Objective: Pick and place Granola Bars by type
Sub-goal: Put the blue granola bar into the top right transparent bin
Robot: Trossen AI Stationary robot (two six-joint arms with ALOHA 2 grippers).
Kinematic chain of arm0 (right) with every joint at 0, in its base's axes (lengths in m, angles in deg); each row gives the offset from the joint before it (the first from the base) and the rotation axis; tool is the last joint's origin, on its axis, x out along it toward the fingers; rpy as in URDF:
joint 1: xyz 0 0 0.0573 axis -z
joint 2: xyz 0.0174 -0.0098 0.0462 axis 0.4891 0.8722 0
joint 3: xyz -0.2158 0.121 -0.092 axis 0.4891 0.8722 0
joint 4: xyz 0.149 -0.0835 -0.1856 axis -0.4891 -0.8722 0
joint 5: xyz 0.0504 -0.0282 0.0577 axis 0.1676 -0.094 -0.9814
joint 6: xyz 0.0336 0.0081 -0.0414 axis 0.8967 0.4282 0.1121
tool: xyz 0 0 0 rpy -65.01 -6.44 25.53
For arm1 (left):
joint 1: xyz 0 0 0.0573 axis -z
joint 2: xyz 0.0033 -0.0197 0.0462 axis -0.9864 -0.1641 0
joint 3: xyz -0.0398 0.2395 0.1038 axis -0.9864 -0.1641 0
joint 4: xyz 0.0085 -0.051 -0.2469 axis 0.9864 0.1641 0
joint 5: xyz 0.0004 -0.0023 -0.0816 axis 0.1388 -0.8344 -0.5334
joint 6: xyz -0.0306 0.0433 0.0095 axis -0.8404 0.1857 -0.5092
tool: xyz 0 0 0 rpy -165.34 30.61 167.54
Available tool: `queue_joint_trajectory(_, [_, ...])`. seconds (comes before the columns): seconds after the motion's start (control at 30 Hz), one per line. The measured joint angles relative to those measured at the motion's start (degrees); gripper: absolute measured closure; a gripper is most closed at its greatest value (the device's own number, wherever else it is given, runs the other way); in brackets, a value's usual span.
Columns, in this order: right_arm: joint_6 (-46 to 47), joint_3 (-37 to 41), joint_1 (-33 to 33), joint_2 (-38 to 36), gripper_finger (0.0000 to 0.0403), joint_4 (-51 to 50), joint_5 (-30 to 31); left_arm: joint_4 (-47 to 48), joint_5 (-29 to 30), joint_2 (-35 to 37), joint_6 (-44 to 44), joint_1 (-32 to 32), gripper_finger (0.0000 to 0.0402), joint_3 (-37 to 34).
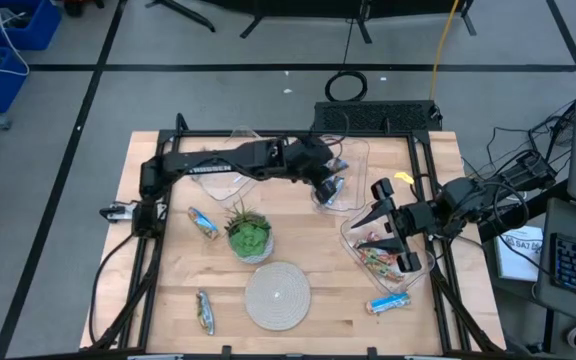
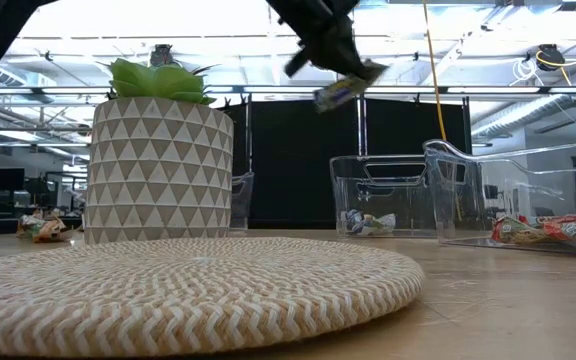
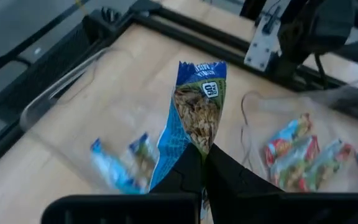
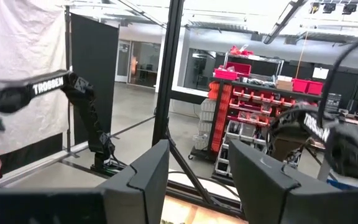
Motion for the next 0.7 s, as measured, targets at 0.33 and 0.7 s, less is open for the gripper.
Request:
queue_joint_trajectory(0.33, [0.2,0.0,0.0,0.0,0.0245,1.7,-0.1,-7.4,-7.4,-11.0,1.9,-2.2,0.0394,-0.3])
queue_joint_trajectory(0.7, [0.2,0.0,-0.1,0.0,0.0245,3.4,-0.4,-10.3,-15.7,-13.4,1.4,-2.5,0.0300,-0.3])
